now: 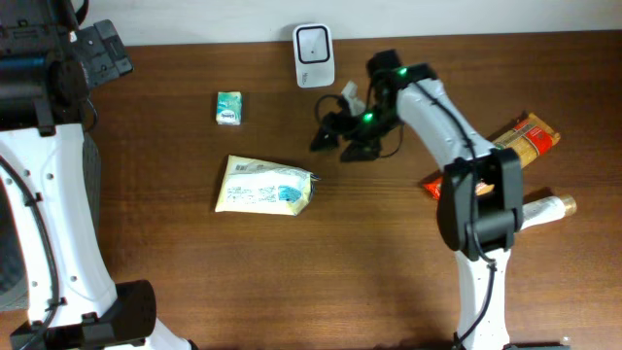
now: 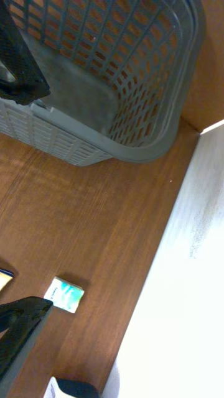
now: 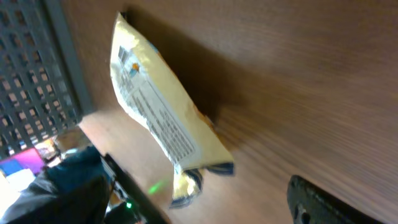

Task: Scan the item barcode
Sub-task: 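Move the right gripper to the white pouch and grasp it, then lift and reorient the white pouch in the right gripper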

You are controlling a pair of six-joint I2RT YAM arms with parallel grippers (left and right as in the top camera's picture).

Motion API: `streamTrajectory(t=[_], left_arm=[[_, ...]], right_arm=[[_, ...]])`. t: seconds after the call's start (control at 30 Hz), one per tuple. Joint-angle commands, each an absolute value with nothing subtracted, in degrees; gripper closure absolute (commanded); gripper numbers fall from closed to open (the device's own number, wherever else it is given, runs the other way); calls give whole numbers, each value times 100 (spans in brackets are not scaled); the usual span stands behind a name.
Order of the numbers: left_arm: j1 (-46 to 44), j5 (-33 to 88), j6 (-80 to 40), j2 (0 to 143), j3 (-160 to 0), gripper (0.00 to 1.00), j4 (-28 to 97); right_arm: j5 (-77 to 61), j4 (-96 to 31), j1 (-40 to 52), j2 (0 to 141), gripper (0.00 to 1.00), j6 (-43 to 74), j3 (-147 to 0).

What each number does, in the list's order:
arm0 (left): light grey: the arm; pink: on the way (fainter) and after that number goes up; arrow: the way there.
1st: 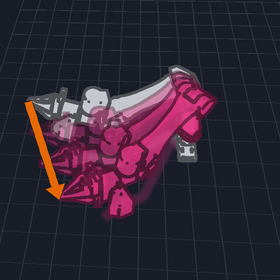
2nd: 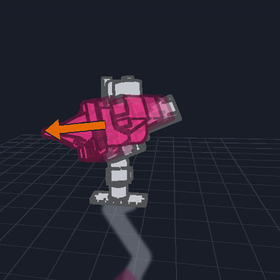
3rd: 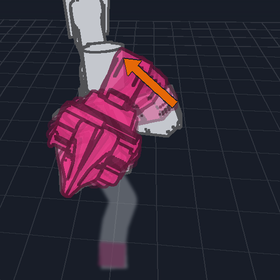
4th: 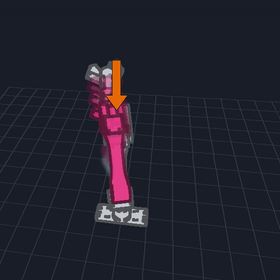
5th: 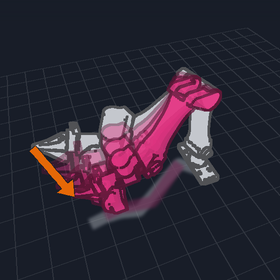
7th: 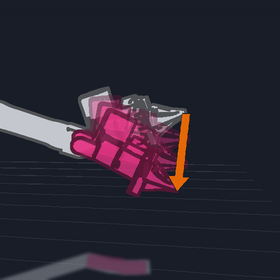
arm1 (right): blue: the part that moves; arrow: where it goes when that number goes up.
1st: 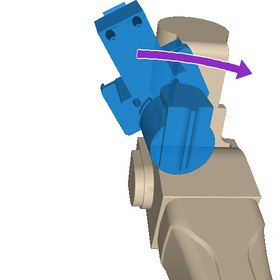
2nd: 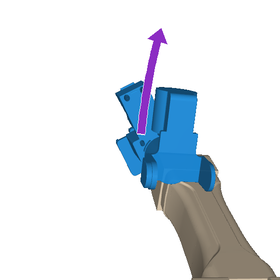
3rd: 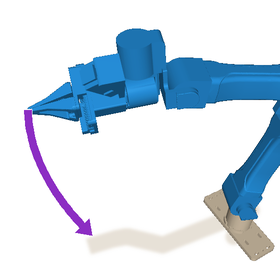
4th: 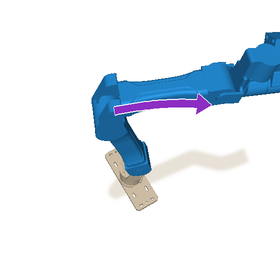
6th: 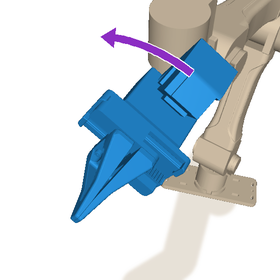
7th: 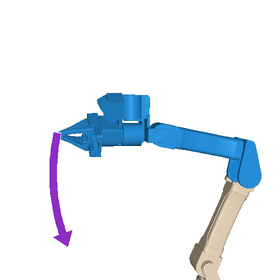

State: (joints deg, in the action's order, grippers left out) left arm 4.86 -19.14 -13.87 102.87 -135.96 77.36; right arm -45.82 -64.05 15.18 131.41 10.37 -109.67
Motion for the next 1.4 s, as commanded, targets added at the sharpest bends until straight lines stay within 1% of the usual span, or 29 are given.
streamTrajectory(t=[0.0, 0.03, 0.07, 0.17, 0.23, 0.27, 0.3, 0.33, 0.37, 0.4, 0.47, 0.53, 0.63, 0.7, 0.8, 0.93, 0.97, 1.0, 1.03, 1.07, 1.1, 1.13, 1.2, 1.23, 1.27, 1.3, 1.33, 1.37], left_arm=[[506, -1975, -1319, 10302, -13596, 1, 7730], [506, -1975, -1319, 10302, -13596, 1, 7730], [506, -1973, -1319, 10302, -13596, 1, 7730], [506, -1975, -1319, 10302, -13596, 1, 7730], [506, -1973, -1319, 10302, -13596, 1, 7730], [506, -1975, -1319, 10302, -13596, 1, 7730], [506, -1975, -1319, 10302, -13596, 1, 7730], [506, -1975, -1319, 10302, -13596, 1, 7730], [506, -1975, -1319, 10302, -13596, 1, 7730], [506, -1973, -1319, 10302, -13596, 1, 7730], [506, -1975, -1319, 10302, -13596, 1, 7730], [506, -1975, -1319, 10302, -13596, 1, 7730], [506, -1975, -1319, 10302, -13596, 1, 7730], [506, -1975, -1319, 10302, -13596, 1, 7730], [506, -1975, -1319, 10302, -13596, 1, 7730], [506, -1975, -1319, 10302, -13596, 1, 7730], [506, -1975, -1319, 10302, -13596, 1, 7730], [506, -1975, -1319, 10302, -13596, 1, 7730], [506, -1975, -1319, 10302, -13596, 1, 7730], [506, -1975, -1319, 10302, -13596, 1, 7730], [506, -1975, -1319, 10302, -13596, 1, 7730], [506, -1973, -1319, 10302, -13596, 1, 7730], [506, -1973, -1319, 10302, -13596, 1, 7730], [506, -1975, -1319, 10302, -13596, 1, 7730], [506, -1973, -1319, 10302, -13596, 1, 7730], [506, -1973, -1319, 10302, -13596, 1, 7730], [506, -1975, -1319, 10302, -13596, 1, 7730], [506, -1973, -1319, 10302, -13596, 1, 7730]], right_arm=[[-4762, -5369, 1959, 13135, 11, 2381, -10241], [-4694, -4904, 2145, 13135, 11, 2720, -9950], [-4698, -4648, 2250, 13135, 12, 2823, -9789], [-4530, -4521, 2443, 13141, 25, 2821, -9738], [-4416, -4495, 2558, 13152, 25, 2818, -9738], [-4287, -4418, 2630, 13152, 27, 2818, -9738], [-4106, -4294, 2672, 13152, 39, 2818, -9736], [-3844, -4174, 2700, 13152, 56, 2816, -9734], [-3673, -4014, 2705, 13152, 85, 2670, -9730], [-3688, -3920, 2698, 13152, 96, 2477, -9730], [-4346, -3785, 2687, 13004, 96, 1500, -9736], [-4733, -3986, 2687, 12436, 96, 336, -9736], [-5402, -5284, 2416, 11268, 96, -1975, -9736], [-5485, -6062, 2224, 10921, 96, -2904, -9736], [-5286, -6976, 2016, 11008, 96, -3732, -9727], [-4901, -7210, 2016, 11487, 96, -3634, -9727], [-4340, -7227, 1970, 11679, 96, -2993, -9727], [-3736, -7225, 1890, 11810, 90, -2370, -9727], [-3148, -7225, 1769, 11915, 74, -1809, -9727], [-2749, -7218, 1621, 12001, 54, -1409, -9727], [-2624, -7201, 1487, 12040, 40, -1249, -9727], [-2609, -7126, 1297, 12066, 22, -1249, -9727], [-2609, -6796, 1153, 12134, 11, -998, -9727], [-2606, -6587, 1166, 12199, 8, -1002, -9727], [-2606, -6257, 1234, 12293, 7, -1164, -9727], [-2604, -6012, 1306, 12366, 3, -1466, -9727], [-2604, -5756, 1444, 12481, 1, -1837, -9727], [-2609, -5586, 1643, 12604, 1, -2231, -9727]])
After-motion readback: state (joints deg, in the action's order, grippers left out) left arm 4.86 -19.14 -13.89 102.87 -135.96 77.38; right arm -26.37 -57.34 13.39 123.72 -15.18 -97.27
